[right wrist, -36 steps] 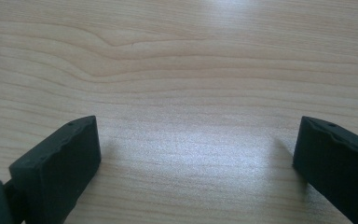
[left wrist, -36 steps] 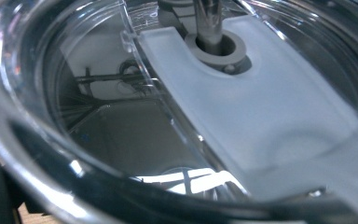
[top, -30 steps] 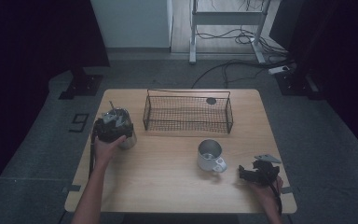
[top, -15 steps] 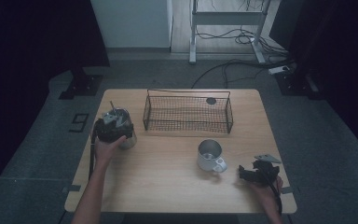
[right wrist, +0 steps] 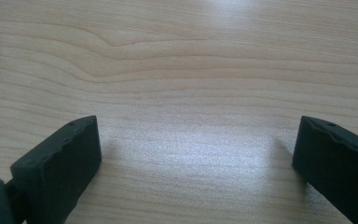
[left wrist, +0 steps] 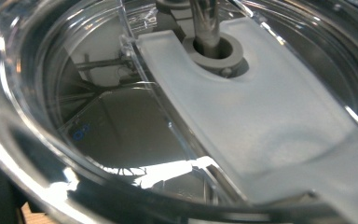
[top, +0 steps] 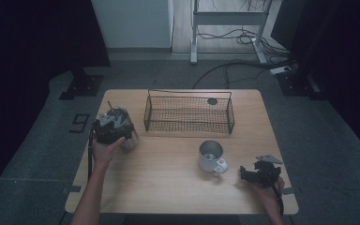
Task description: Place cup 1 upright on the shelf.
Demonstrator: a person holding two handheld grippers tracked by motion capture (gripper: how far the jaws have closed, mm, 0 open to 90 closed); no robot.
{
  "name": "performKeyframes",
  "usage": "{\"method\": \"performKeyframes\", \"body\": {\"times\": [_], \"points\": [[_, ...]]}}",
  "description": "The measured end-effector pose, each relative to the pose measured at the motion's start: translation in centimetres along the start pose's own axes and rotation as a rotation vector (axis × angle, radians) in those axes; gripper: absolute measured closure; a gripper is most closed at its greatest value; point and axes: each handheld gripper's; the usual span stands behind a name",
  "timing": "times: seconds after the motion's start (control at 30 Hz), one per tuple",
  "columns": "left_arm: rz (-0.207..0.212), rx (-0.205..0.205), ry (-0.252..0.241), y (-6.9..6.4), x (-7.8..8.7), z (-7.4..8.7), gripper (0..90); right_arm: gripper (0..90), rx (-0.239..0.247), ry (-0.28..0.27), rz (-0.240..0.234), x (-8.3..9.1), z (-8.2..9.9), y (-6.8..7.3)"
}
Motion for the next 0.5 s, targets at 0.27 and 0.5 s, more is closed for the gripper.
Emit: {"method": "performKeyframes", "body": {"times": [0.27, 0.5], "points": [[-0.005, 0.005, -0.009, 0.3, 0.8, -0.4, 4.1, 0.6, 0.000, 0.000, 0.000, 0.0, 0.0, 0.0], [-0.009, 0.003, -0.012, 0.4, 1.3, -0.7, 4.1, 0.6, 0.000, 0.000, 0.000, 0.0, 0.0, 0.0]]}}
Point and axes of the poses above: each handheld gripper's, and its own axes: x roughly backward along the jaws, z roughly out of its underside, y roughly to its left, and after that the axes turned 9 degrees about -y, right-handed
